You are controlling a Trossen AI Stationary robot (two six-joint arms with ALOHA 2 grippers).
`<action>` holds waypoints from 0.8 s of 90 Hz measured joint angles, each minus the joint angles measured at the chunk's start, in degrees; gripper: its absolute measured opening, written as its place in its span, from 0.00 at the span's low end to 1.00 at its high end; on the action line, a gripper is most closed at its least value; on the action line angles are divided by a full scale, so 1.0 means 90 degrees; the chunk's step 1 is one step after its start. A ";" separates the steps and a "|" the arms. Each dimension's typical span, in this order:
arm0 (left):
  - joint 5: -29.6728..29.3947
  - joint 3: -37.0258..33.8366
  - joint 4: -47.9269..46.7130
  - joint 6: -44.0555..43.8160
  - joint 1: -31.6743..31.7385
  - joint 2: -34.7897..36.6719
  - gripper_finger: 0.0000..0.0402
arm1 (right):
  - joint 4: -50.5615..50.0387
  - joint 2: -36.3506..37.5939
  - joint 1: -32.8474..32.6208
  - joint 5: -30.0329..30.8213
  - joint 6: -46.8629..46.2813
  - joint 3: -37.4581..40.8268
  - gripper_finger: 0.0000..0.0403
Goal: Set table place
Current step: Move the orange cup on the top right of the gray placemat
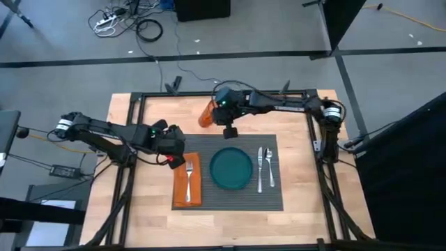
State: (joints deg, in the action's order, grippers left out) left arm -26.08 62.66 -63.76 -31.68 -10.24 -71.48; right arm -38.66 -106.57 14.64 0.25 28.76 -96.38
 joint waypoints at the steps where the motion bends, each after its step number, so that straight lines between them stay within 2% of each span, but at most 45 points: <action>1: -0.0001 0.0001 0.0001 0.0000 0.0000 0.0000 0.40 | -0.0069 0.0054 0.0001 0.0000 -0.0031 0.0000 0.00; 16: -0.0001 -0.0001 -0.0002 0.0007 0.0000 0.0000 0.40 | -0.1370 0.0743 0.0017 -0.0015 -0.0418 0.0078 0.00; 34: -0.0001 0.0001 -0.0001 0.0011 0.0000 0.0000 0.40 | -0.2667 0.1496 0.0114 -0.0222 -0.0979 0.0689 0.00; 56: -0.0004 -0.0001 0.0006 0.0010 0.0000 -0.0002 0.40 | -0.2585 0.2767 0.0355 0.0017 -0.1536 0.2365 0.00; 72: -0.0004 0.0001 0.0016 -0.0002 0.0000 -0.0002 0.40 | -0.2500 0.3048 0.0826 0.0187 -0.1641 0.3092 0.00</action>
State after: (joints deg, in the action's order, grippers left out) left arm -26.11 62.67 -63.61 -31.70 -10.24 -71.50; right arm -61.16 -79.13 22.07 1.93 13.99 -68.55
